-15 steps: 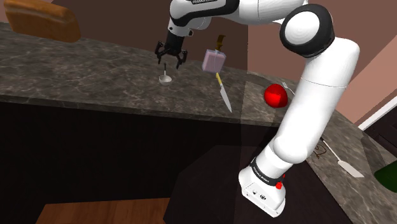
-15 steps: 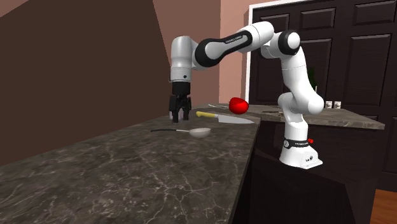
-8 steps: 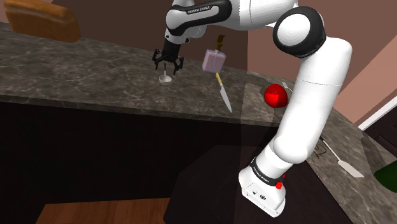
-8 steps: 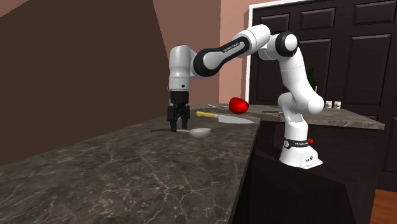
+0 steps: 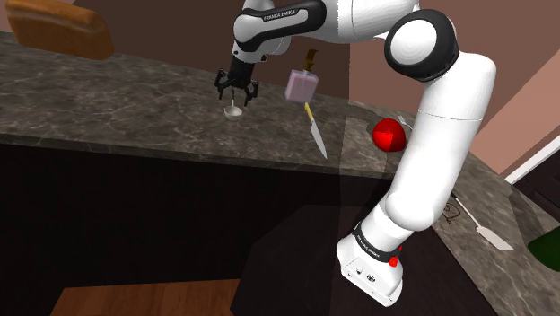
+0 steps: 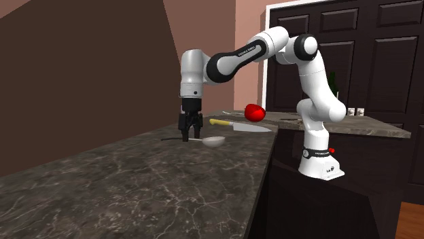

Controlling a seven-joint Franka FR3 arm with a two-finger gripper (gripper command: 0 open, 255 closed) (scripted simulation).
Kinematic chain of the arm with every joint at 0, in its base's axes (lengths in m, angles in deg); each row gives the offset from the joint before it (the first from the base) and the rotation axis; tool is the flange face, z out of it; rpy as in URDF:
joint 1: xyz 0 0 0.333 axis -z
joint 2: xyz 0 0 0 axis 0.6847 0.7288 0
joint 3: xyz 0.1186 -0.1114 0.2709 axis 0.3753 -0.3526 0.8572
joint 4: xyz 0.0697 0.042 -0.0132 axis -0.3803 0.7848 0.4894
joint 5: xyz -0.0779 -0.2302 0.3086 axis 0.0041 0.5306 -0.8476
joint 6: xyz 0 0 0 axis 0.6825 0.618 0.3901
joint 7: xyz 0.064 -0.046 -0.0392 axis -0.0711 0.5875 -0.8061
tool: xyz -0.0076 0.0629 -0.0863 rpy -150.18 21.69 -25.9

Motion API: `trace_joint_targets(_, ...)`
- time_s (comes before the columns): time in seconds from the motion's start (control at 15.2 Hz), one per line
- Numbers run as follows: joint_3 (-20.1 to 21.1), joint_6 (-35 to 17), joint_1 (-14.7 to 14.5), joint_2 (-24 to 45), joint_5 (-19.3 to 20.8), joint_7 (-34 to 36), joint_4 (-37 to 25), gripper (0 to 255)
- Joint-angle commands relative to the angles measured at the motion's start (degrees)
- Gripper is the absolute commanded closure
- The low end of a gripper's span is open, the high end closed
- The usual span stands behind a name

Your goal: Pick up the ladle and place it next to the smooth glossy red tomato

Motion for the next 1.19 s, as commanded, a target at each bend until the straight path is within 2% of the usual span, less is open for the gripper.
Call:
trace_joint_targets(0.0, 0.0, 0.0, 0.0, 0.0, 0.0, 0.0, 0.0, 255)
trace_joint_targets(0.59, 0.0, -0.01, 0.0, 0.0, 0.0, 0.0, 0.0, 255)
trace_joint_targets(1.12, -0.01, 5.5, 0.05, -1.74, 0.11, 0.46, -3.77, 255)
